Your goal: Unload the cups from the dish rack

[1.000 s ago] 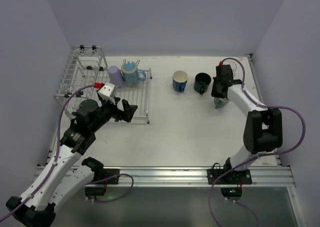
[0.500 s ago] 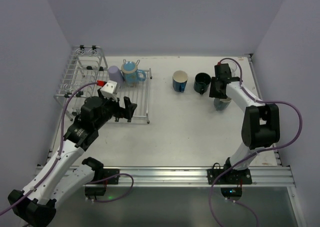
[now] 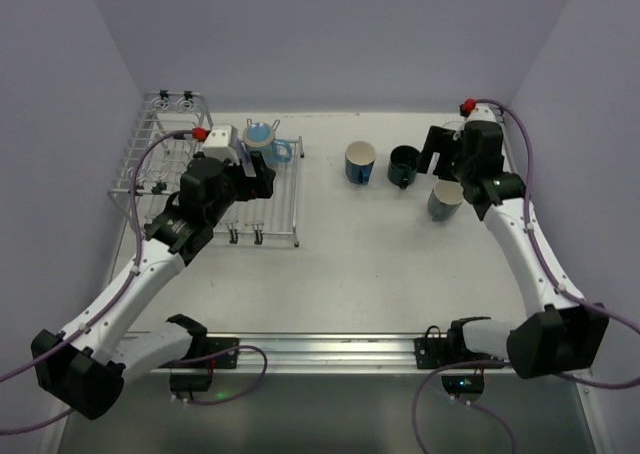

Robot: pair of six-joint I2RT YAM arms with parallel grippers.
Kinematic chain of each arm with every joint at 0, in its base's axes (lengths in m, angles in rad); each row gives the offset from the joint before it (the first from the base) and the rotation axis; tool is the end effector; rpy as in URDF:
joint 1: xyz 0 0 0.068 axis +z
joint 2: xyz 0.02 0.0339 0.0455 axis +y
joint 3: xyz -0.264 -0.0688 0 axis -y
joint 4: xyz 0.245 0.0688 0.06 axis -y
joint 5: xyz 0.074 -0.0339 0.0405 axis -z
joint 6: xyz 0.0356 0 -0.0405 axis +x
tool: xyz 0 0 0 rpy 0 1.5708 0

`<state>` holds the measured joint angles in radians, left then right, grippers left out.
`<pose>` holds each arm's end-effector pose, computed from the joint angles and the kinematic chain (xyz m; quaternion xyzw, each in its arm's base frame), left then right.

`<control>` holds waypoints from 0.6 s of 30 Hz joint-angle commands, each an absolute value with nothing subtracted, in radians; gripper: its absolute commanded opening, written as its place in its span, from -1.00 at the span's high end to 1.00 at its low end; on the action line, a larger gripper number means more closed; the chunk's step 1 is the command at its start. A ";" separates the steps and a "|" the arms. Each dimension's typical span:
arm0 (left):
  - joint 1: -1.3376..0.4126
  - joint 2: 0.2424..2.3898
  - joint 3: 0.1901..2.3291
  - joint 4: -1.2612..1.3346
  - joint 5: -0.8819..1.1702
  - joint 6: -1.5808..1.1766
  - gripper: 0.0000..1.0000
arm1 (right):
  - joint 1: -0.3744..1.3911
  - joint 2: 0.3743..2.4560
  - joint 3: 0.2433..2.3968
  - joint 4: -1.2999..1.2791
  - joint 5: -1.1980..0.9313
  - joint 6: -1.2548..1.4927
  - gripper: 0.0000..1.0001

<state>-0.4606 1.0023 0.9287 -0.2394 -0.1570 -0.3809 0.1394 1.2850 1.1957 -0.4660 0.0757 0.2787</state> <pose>0.2089 -0.0975 0.3442 -0.0140 0.8074 -0.1816 0.5612 0.2856 0.0374 0.3470 0.0791 0.8698 0.0685 0.4821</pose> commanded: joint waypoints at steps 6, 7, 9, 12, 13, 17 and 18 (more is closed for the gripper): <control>-0.463 1.328 1.140 -0.069 -0.506 -0.485 -1.00 | 0.256 1.088 1.037 -0.232 -0.161 0.353 -0.96; -0.463 1.389 1.181 -0.064 -0.523 -0.486 -1.00 | 0.270 1.077 1.029 -0.219 -0.169 0.357 -0.98; -0.457 1.455 1.235 -0.075 -0.560 -0.486 -1.00 | 0.282 1.074 1.009 -0.190 -0.187 0.362 -0.98; -0.443 1.580 1.354 -0.118 -0.601 -0.485 -1.00 | 0.299 1.086 0.999 -0.179 -0.212 0.360 -0.98; -0.434 1.623 1.391 -0.120 -0.609 -0.483 -1.00 | 0.304 1.089 0.997 -0.176 -0.224 0.360 -0.98; -0.405 1.706 1.451 -0.109 -0.601 -0.474 -1.00 | 0.322 1.088 0.979 -0.140 -0.265 0.371 -0.98; -0.402 1.722 1.465 -0.118 -0.597 -0.471 -1.00 | 0.325 1.088 0.977 -0.134 -0.270 0.371 -0.98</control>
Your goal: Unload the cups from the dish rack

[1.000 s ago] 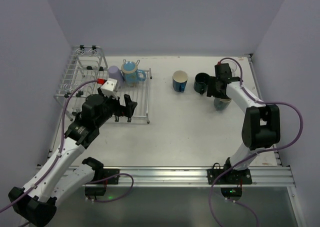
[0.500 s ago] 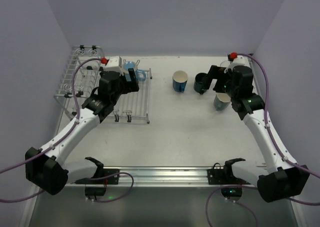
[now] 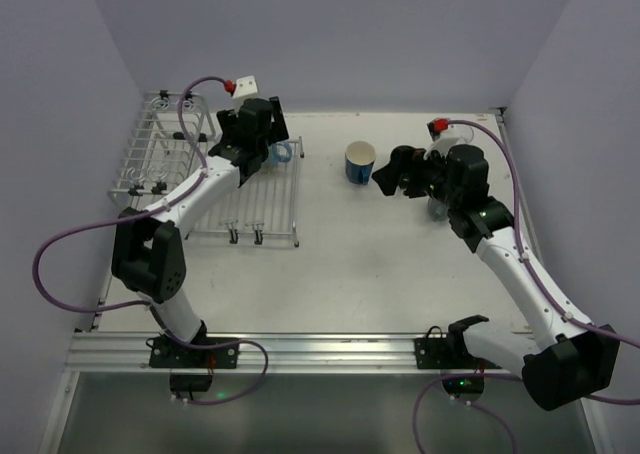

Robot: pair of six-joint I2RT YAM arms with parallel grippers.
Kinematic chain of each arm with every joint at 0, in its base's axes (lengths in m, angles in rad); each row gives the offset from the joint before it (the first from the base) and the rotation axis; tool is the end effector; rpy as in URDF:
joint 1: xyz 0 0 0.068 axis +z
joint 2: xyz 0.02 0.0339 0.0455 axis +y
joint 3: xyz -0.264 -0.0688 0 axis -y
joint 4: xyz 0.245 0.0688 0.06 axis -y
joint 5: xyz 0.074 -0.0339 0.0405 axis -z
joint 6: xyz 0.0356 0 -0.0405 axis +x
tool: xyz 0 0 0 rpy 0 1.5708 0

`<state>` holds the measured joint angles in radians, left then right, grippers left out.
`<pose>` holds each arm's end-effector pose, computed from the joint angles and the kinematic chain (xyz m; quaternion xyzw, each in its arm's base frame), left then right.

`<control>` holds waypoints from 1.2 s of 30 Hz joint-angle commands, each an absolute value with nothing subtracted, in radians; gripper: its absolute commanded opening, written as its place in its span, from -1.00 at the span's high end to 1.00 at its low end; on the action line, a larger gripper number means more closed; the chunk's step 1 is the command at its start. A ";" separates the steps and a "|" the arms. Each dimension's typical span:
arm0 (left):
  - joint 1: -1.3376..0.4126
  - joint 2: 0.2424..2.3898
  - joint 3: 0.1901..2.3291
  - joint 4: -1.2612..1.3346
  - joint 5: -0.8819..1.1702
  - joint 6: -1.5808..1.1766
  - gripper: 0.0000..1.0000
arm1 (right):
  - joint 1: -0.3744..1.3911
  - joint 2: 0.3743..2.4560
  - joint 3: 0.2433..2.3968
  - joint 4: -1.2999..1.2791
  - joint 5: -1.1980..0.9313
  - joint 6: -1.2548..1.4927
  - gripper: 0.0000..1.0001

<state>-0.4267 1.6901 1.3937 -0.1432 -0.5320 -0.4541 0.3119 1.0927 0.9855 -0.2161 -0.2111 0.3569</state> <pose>0.3698 -0.1483 0.3169 -0.1520 0.8126 -0.0197 0.5623 0.2373 0.0843 0.3468 -0.0434 0.8084 0.2714 0.5206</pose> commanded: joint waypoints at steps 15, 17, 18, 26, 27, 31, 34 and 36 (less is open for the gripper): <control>-0.384 1.931 1.608 -0.189 -0.627 -0.448 -1.00 | 0.354 1.091 0.982 -0.127 -0.313 0.364 -0.98; -0.383 1.933 1.602 -0.187 -0.640 -0.448 -1.00 | 0.356 1.091 0.982 -0.129 -0.313 0.362 -0.98; -0.383 1.934 1.594 -0.184 -0.652 -0.448 -1.00 | 0.357 1.091 0.982 -0.129 -0.313 0.364 -0.98; -0.383 1.911 1.520 -0.127 -0.675 -0.440 -1.00 | 0.364 1.097 0.985 -0.132 -0.314 0.357 -0.98; -0.383 1.916 1.525 -0.127 -0.670 -0.439 -1.00 | 0.367 1.098 0.985 -0.132 -0.314 0.357 -0.98; -0.383 1.942 1.537 -0.146 -0.661 -0.440 -1.00 | 0.370 1.097 0.985 -0.133 -0.314 0.356 -0.98; -0.382 1.957 1.557 -0.155 -0.650 -0.442 -1.00 | 0.371 1.092 0.982 -0.135 -0.313 0.354 -0.98; -0.380 1.963 1.568 -0.152 -0.637 -0.437 -1.00 | 0.371 1.092 0.982 -0.135 -0.313 0.354 -0.98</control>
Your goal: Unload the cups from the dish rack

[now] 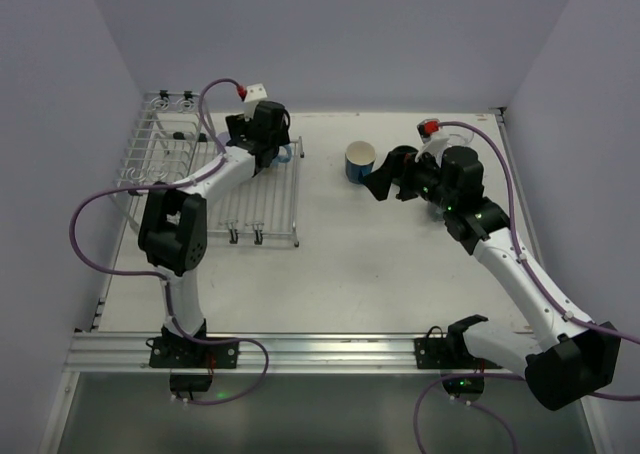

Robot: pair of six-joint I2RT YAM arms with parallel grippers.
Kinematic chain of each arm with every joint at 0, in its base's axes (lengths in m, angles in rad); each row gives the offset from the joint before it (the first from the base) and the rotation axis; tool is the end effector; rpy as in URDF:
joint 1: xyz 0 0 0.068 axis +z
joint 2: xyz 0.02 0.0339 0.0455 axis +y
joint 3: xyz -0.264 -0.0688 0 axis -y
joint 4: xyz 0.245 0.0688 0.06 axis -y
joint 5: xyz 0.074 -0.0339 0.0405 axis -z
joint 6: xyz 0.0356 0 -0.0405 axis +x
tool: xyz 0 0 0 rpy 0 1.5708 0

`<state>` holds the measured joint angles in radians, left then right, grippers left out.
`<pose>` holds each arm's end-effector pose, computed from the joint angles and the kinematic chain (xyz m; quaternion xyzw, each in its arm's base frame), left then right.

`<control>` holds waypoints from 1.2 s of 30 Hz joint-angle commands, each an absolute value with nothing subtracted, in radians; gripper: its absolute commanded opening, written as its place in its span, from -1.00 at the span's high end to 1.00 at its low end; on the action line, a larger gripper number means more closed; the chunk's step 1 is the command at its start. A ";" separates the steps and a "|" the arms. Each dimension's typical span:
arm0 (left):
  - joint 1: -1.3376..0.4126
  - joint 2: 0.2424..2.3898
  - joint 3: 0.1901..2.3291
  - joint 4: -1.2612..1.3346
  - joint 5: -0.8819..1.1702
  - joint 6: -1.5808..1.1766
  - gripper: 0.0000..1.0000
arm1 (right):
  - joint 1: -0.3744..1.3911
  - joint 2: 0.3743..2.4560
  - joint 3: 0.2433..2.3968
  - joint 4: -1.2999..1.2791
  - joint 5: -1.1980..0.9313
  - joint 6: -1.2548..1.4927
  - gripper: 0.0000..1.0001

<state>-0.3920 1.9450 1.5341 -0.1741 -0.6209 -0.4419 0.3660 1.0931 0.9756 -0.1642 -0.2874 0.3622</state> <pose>0.4246 -0.1531 0.2595 -0.1654 0.8350 0.0636 0.5209 0.2325 0.0999 0.3488 -0.0875 0.7910 0.3187 0.5149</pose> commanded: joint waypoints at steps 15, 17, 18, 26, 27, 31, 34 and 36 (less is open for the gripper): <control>-0.368 1.907 1.499 -0.084 -0.560 -0.453 0.02 | 0.376 1.080 0.989 -0.129 -0.308 0.362 -0.98; -0.368 1.872 1.473 -0.069 -0.542 -0.445 0.32 | 0.377 1.078 0.992 -0.121 -0.305 0.383 -0.98; -0.368 1.827 1.462 -0.060 -0.531 -0.443 0.40 | 0.377 1.078 0.991 -0.121 -0.302 0.396 -0.98; -0.370 1.516 1.211 0.109 -0.347 -0.468 0.91 | 0.383 1.043 0.898 0.116 -0.380 0.656 -0.98; -0.370 1.490 1.189 0.120 -0.325 -0.475 0.95 | 0.383 1.046 0.887 0.144 -0.391 0.682 -0.98; -0.371 1.366 1.082 0.213 -0.174 -0.517 1.00 | 0.397 1.063 0.828 0.294 -0.443 0.819 -0.98; -0.373 1.261 0.976 0.331 -0.017 -0.550 1.00 | 0.411 1.077 0.790 0.365 -0.439 0.900 -0.98; -0.371 1.194 0.902 0.379 0.096 -0.592 1.00 | 0.429 1.066 0.741 0.425 -0.388 0.975 -0.96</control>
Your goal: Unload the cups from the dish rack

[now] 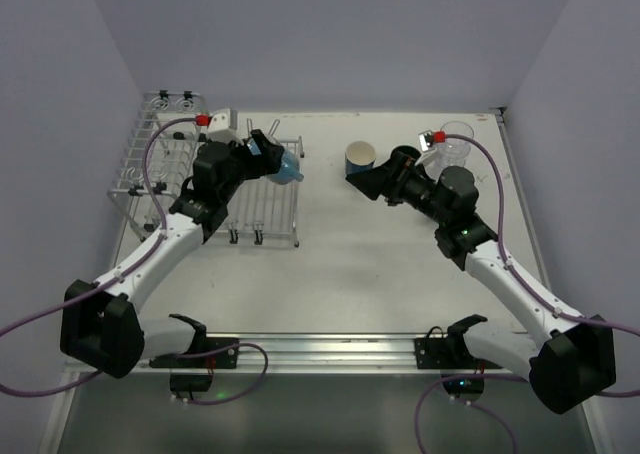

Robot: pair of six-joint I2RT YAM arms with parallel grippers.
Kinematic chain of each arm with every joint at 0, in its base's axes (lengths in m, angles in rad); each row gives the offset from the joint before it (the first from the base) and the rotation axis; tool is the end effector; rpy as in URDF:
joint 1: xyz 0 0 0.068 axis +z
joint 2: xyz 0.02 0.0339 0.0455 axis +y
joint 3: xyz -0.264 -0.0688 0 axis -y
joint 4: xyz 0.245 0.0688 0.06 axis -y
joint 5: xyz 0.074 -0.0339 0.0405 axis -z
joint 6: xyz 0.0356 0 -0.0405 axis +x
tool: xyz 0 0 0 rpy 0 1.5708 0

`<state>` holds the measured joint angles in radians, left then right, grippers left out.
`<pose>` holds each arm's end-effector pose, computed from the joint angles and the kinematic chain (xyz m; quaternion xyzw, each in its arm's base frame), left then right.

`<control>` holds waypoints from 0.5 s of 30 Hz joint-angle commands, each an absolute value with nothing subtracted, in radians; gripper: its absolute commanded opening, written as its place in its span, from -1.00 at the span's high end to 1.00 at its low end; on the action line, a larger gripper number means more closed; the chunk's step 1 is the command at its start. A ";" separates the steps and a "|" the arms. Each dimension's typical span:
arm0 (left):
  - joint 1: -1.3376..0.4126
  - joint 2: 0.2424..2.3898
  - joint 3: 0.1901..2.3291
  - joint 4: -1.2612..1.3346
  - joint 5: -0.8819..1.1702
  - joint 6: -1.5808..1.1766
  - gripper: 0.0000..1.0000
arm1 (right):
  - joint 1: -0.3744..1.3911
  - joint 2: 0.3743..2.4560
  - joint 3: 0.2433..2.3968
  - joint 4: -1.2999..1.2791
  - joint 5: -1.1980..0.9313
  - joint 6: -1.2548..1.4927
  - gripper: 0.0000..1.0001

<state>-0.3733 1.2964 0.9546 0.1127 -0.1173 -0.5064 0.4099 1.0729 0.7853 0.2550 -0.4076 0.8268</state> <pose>0.2864 -0.1077 0.3172 -0.0884 0.7778 -0.2227 0.5811 0.2260 0.1136 0.3300 0.0079 0.7176 0.5133 0.4707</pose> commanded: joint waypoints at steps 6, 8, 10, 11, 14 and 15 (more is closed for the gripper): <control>-0.377 1.111 0.726 0.746 0.368 -0.770 1.00 | 0.472 1.089 0.643 0.603 -0.334 1.132 -0.90; -0.386 1.091 0.695 0.800 0.408 -0.808 1.00 | 0.479 1.107 0.617 0.665 -0.347 1.196 -0.89; -0.396 1.083 0.681 0.856 0.423 -0.831 1.00 | 0.482 1.135 0.606 0.699 -0.374 1.227 -0.89; -0.402 1.078 0.678 0.873 0.443 -0.836 1.00 | 0.486 1.146 0.607 0.737 -0.393 1.241 -0.88; -0.411 1.078 0.670 0.923 0.475 -0.859 1.00 | 0.495 1.177 0.626 0.761 -0.446 1.268 -0.88; -0.414 1.078 0.667 0.942 0.483 -0.868 1.00 | 0.497 1.181 0.626 0.765 -0.451 1.278 -0.87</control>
<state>-0.4030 1.1400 0.6449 0.6331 0.4004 -0.7818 0.4850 1.1679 0.6147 0.6342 -0.4114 1.2072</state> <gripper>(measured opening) 0.897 0.941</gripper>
